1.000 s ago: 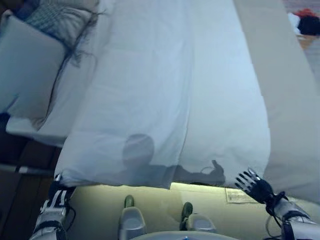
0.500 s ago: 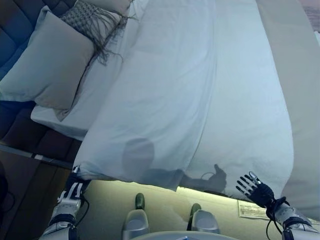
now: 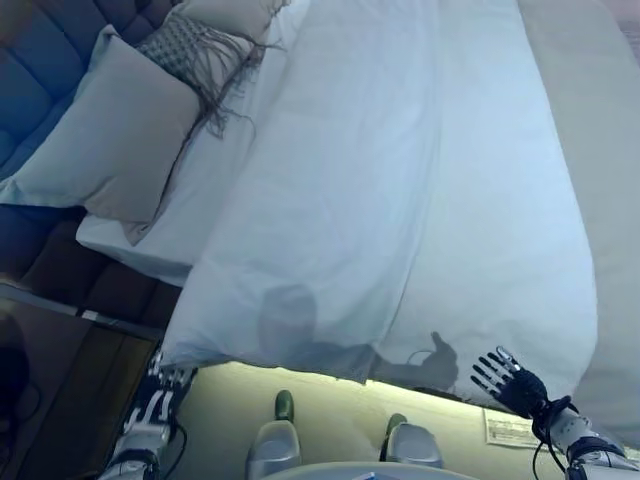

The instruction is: Make the bed neatly

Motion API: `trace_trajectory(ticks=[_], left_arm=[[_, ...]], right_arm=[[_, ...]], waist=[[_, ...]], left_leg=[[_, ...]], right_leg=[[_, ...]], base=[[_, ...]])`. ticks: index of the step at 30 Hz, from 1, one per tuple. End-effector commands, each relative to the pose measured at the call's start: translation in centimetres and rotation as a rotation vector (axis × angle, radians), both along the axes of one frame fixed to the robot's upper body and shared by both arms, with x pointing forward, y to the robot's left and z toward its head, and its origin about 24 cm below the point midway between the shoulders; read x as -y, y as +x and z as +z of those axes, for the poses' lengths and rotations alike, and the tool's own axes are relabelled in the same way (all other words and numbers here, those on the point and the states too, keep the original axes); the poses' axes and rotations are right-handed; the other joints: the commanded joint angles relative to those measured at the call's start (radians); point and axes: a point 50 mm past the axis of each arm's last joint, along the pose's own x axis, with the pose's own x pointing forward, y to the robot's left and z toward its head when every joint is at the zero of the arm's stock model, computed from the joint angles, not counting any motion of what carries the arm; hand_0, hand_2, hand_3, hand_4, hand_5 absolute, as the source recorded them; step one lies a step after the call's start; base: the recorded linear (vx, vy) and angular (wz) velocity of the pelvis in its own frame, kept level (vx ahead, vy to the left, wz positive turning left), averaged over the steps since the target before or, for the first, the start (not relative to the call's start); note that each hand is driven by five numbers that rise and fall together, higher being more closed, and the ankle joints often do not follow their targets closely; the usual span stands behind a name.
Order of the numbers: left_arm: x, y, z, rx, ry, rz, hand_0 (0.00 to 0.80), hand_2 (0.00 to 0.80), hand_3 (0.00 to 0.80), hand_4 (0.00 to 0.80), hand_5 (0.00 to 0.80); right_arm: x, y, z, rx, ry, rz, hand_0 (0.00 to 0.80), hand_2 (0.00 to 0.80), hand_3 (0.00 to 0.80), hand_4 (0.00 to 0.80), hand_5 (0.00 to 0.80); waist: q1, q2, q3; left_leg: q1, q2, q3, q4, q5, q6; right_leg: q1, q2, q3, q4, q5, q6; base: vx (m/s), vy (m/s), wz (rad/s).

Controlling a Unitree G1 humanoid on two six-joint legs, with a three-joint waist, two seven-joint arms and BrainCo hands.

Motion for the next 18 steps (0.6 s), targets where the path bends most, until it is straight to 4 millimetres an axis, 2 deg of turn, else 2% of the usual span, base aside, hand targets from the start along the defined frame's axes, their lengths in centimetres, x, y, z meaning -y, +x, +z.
trace_trajectory(ticks=[1, 10, 12, 15, 18], left_arm=[[-4.6, -2.6, 1.7, -0.071, 0.125, 0.032, 0.000, 0.000, 0.000, 0.000, 0.000], [-3.2, -4.2, 0.6, -0.121, 0.093, -0.050, 0.000, 0.000, 0.000, 0.000, 0.000], [-2.5, -3.5, 0.6, -0.041, 0.067, -0.107, 0.000, 0.000, 0.000, 0.000, 0.000], [0.0, -1.3, 0.5, 0.113, 0.015, -0.285, 0.000, 0.000, 0.000, 0.000, 0.000], [1.9, -0.2, 0.7, 0.246, 0.000, -0.421, 0.000, 0.000, 0.000, 0.000, 0.000]], right_arm=[[-1.2, 1.6, 0.0, 0.060, 0.071, -0.016, 0.000, 0.000, 0.000, 0.000, 0.000], [-2.1, 1.4, -0.7, 0.051, 0.099, -0.035, 0.000, 0.000, 0.000, 0.000, 0.000], [-2.4, 1.5, -0.8, 0.046, 0.099, -0.032, 0.000, 0.000, 0.000, 0.000, 0.000], [-3.0, 1.8, -1.0, 0.046, 0.100, -0.018, 0.000, 0.000, 0.000, 0.000, 0.000], [-3.6, 2.4, -1.0, 0.062, 0.101, -0.005, 0.000, 0.000, 0.000, 0.000, 0.000]], waist=[[0.059, -0.091, 0.014], [0.085, -0.102, -0.013], [0.087, -0.103, -0.013], [0.092, -0.102, -0.001], [0.094, -0.094, 0.021]], left_leg=[[0.071, -0.009, 0.003, -0.039, -0.019, 0.025], [0.039, -0.024, -0.009, -0.049, -0.017, 0.026], [0.036, -0.028, -0.010, -0.049, -0.018, 0.029], [0.030, -0.029, -0.006, -0.049, -0.020, 0.033], [0.019, -0.030, -0.001, -0.049, -0.017, 0.038]], right_leg=[[-0.006, -0.061, 0.055, -0.093, 0.131, 0.004], [0.022, -0.059, 0.031, -0.183, 0.176, 0.013], [0.021, -0.059, 0.032, -0.186, 0.178, 0.012], [0.006, -0.061, 0.031, -0.175, 0.179, 0.012], [-0.017, -0.065, 0.035, -0.159, 0.179, 0.012]], base=[[-0.003, -0.004, 0.06], [-0.005, -0.001, 0.08], [-0.005, 0.016, 0.10], [-0.033, 0.017, 0.08], [-0.075, 0.027, -0.02]])
